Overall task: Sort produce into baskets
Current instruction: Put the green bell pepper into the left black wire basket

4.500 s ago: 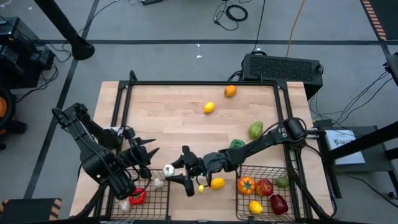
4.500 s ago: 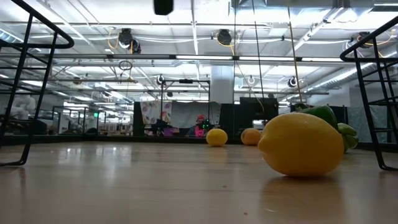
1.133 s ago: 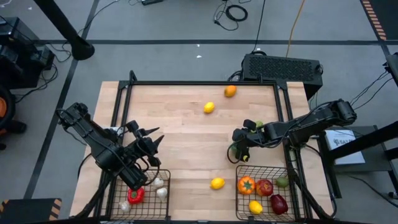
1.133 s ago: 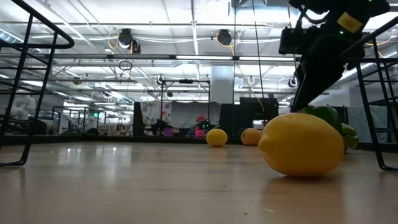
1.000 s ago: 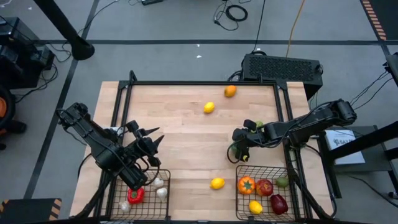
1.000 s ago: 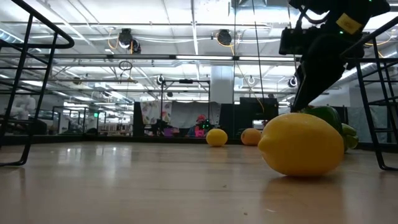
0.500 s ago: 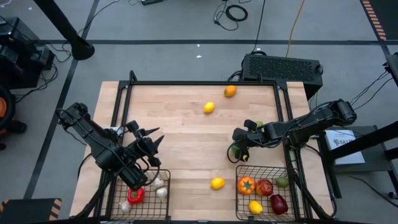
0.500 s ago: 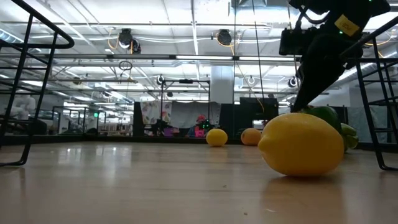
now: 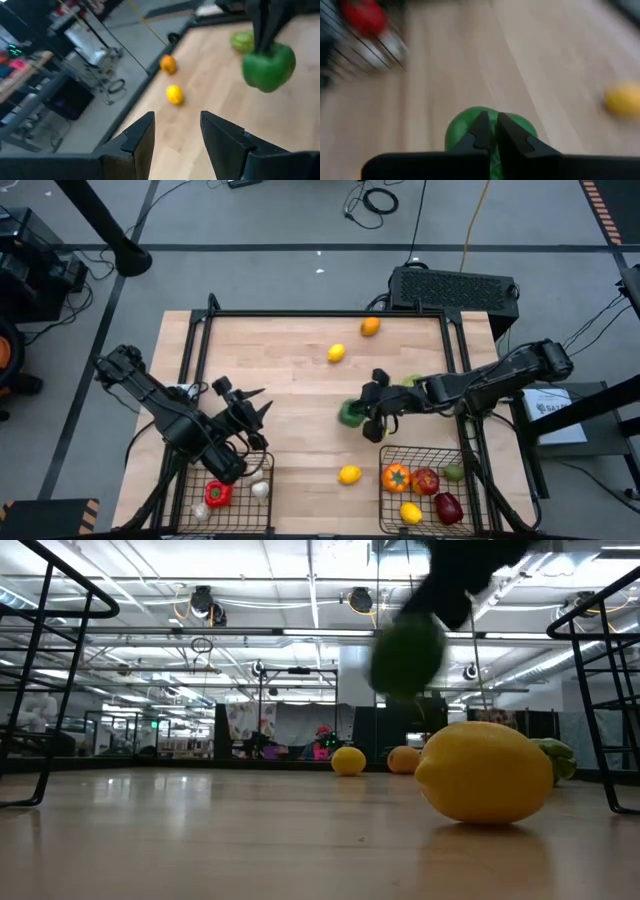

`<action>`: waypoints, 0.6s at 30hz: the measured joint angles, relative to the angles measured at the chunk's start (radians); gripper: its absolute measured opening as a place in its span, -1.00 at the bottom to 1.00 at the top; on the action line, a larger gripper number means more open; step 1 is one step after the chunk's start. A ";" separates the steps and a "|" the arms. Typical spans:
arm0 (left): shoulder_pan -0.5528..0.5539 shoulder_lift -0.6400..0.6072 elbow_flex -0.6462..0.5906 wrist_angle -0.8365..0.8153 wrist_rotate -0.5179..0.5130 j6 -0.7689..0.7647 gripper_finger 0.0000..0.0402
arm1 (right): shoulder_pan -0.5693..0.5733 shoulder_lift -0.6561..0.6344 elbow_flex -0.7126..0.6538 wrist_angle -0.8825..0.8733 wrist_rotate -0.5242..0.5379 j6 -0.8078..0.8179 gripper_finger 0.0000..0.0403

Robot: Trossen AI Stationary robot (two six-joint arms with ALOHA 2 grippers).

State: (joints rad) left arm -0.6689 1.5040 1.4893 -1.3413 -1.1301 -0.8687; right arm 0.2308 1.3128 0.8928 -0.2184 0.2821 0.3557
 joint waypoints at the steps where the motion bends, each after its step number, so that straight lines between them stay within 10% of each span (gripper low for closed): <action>1: 0.002 0.000 -0.011 0.029 0.025 0.025 -0.17 | 0.009 0.000 0.000 0.073 0.000 -0.035 -0.97; 18: -0.189 0.003 -0.068 0.104 0.053 -0.268 0.32 | 0.058 0.231 0.000 0.923 -0.050 -0.169 -0.97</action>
State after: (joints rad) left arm -0.8579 1.5065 1.4210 -1.2376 -1.0775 -1.1364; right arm 0.2891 1.5437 0.8932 0.7047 0.2322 0.1863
